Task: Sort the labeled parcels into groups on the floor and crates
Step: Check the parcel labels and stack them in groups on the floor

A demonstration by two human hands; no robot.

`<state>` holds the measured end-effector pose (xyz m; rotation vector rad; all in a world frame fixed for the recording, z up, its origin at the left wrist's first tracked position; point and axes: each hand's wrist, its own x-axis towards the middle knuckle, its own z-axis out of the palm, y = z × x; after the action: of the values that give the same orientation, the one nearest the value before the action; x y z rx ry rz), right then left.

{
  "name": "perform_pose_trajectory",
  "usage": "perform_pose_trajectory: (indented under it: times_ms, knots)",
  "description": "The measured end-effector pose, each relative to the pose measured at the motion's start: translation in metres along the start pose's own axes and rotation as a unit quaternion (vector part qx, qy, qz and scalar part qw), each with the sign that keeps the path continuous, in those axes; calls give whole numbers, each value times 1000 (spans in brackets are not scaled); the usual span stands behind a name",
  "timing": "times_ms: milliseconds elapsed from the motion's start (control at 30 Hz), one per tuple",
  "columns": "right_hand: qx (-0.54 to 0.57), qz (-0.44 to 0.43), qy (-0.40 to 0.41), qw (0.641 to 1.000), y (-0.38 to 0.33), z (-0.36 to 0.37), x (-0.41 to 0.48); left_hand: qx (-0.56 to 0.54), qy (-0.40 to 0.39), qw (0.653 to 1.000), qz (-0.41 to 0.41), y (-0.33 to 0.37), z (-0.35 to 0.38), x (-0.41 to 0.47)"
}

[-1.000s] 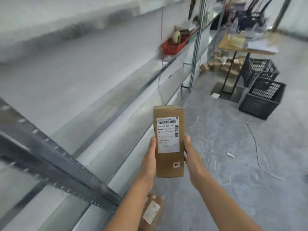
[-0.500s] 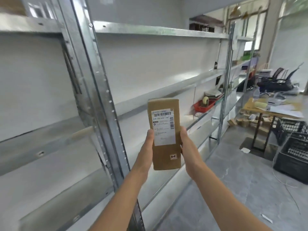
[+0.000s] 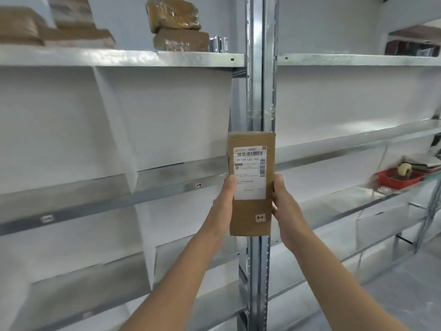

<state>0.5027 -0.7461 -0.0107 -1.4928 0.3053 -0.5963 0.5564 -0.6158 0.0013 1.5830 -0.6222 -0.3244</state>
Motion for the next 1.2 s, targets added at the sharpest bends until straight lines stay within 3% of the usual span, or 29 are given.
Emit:
perform_pose_trajectory:
  times_ms: [400,833,1000,1200]
  knots:
    - [51,23,-258,964,12,135,6,24,257,966,-21,6,-104,-67]
    - [45,57,-531,844,35,282,-111,31,526,846,-80,-7,-175,-222]
    - [40,95,-598,795,47,340,-173,12,585,806,-90,-17,-211,-291]
    - [19,100,-639,762,58,428,-258,-13,635,765,-107,-37,-283,-380]
